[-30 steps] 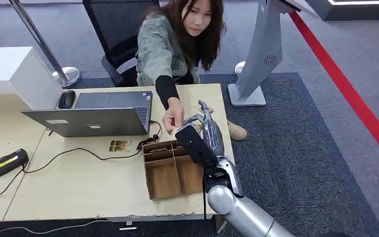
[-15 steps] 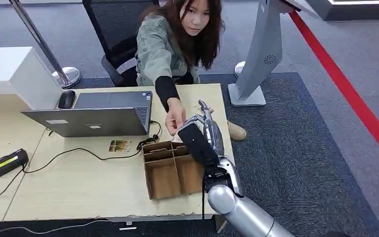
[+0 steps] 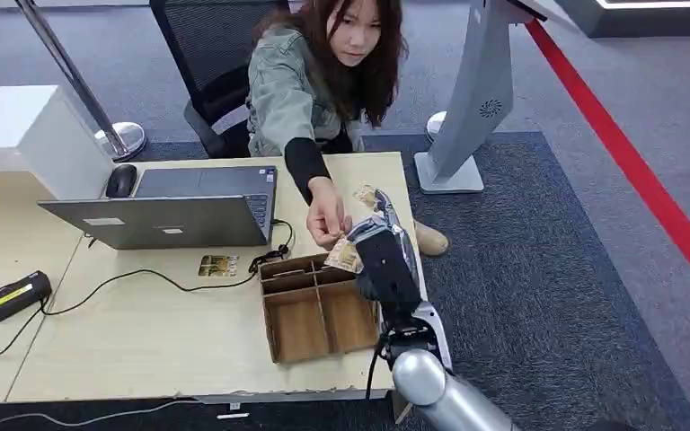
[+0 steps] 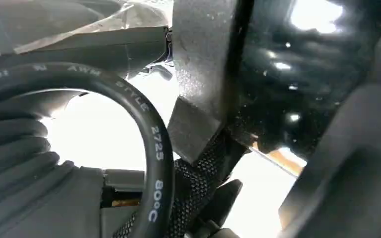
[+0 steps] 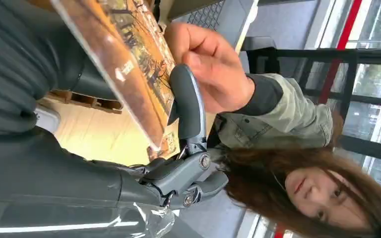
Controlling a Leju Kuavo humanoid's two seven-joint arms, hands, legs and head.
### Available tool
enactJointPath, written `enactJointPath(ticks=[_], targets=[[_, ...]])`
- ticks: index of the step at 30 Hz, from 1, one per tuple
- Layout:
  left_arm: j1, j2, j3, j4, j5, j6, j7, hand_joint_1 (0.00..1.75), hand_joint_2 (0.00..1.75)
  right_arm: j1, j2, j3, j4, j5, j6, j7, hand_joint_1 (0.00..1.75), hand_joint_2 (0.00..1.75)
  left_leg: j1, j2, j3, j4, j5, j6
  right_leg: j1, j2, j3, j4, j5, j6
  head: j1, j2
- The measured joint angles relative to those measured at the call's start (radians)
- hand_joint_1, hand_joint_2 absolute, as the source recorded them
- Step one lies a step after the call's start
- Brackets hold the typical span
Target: Pass the card to the sensor for recognition and then transmit it.
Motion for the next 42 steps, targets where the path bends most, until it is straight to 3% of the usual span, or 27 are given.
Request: enactJointPath(ticks=[3,10,20,29,42], targets=[[0.0,0.001,0.0,0.0,0.001,-0.002,0.0,0.0,0.0,0.022,-0.013,-0.017,-0.03,-0.029,-0.002,-0.009,1.75,1.75,0.0,0.0,0.0,0.0,0.0,0.0,0.0,0.0,0.0,0.0,0.0,0.0,0.0,0.0],[0.0,0.007,0.0,0.0,0.006,-0.015,-0.001,0.0,0.0,0.079,-0.043,-0.057,-0.088,-0.099,-0.005,-0.035,1.75,1.75,0.0,0.0,0.0,0.0,0.0,0.0,0.0,0.0,0.0,0.0,0.0,0.0,0.0,0.0],[0.001,0.008,0.0,0.0,0.025,-0.018,-0.001,0.0,0.0,0.178,-0.082,-0.114,-0.101,-0.01,-0.043,-0.043,1.75,1.75,0.0,0.0,0.0,0.0,0.0,0.0,0.0,0.0,0.0,0.0,0.0,0.0,0.0,0.0],[0.001,0.008,0.0,0.0,0.034,-0.02,-0.001,0.0,0.0,0.287,-0.106,-0.148,-0.053,-0.043,-0.018,-0.076,1.75,1.75,0.0,0.0,0.0,0.0,0.0,0.0,0.0,0.0,0.0,0.0,0.0,0.0,0.0,0.0],[0.001,0.008,0.0,0.0,0.037,-0.021,-0.001,0.0,0.0,0.322,-0.159,-0.162,0.059,-0.079,0.023,-0.083,1.75,1.75,0.0,0.0,0.0,0.0,0.0,0.0,0.0,0.0,0.0,0.0,0.0,0.0,0.0,0.0]])
